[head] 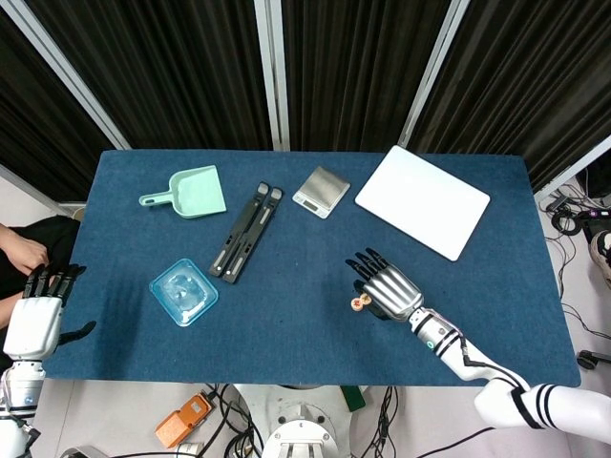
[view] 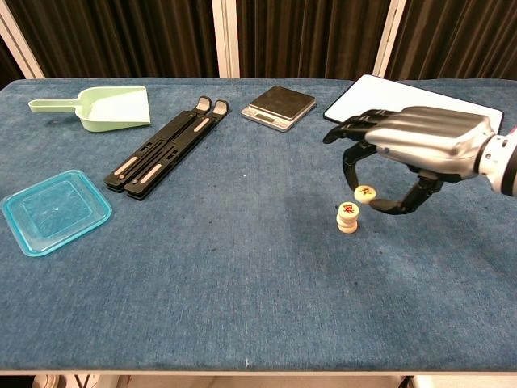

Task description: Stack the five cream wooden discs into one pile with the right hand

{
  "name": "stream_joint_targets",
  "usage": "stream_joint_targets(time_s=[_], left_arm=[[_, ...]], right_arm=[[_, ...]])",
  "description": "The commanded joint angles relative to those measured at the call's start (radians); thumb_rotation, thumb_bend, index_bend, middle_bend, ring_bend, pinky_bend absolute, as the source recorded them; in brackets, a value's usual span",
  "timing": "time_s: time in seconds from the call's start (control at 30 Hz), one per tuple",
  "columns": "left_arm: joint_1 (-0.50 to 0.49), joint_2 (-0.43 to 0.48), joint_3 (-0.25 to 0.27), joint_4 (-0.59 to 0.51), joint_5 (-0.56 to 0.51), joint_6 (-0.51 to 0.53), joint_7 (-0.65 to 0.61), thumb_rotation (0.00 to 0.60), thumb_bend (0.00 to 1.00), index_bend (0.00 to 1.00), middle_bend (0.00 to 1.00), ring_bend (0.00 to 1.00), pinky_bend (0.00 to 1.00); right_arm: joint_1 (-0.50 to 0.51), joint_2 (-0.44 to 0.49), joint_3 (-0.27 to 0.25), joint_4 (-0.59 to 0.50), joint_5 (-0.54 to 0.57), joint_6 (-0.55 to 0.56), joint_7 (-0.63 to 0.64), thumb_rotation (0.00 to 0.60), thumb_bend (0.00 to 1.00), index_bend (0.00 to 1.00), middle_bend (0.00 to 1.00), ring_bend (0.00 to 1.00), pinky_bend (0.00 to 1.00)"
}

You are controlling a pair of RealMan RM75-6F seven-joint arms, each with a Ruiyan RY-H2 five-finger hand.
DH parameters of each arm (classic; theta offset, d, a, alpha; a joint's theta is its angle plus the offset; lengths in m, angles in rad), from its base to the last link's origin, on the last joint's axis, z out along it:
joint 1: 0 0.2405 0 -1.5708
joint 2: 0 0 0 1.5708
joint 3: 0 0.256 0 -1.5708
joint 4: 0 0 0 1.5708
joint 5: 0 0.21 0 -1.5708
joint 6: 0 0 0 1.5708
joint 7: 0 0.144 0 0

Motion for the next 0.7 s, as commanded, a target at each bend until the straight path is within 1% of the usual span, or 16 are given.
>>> stream_joint_targets(time_s=[0.03,0.43,0.7], left_arm=[[0.001,-0.002,-0.001,0.003,-0.001,0.001,-0.001,0.6,0.08,0.17,0.14,0.04,0.0],[0.003,-0.007,0.0,0.02,-0.003,0.0,-0.017,0.6,0.08,0.17,0.14,0.04,0.0],[0.001,-0.009,-0.001,0.025,-0.001,0.001,-0.023,0.6,0.08,0.17,0.14,0.04,0.0]], right_arm=[[0.006,-0.011,0.002,0.002,-0.001,-0.007,-0.01,0.6,0.55,0.54,0.14,0.06,0.09],[0.008,-0.027,-0.001,0.002,0.005,-0.012,-0.034,0.6,0.55,0.54,0.14,0.06,0.09],[0.007,-0.027,-0.003,0.0,0.006,-0.011,-0.035,0.6,0.55,0.5,0.14,0.06,0.09]])
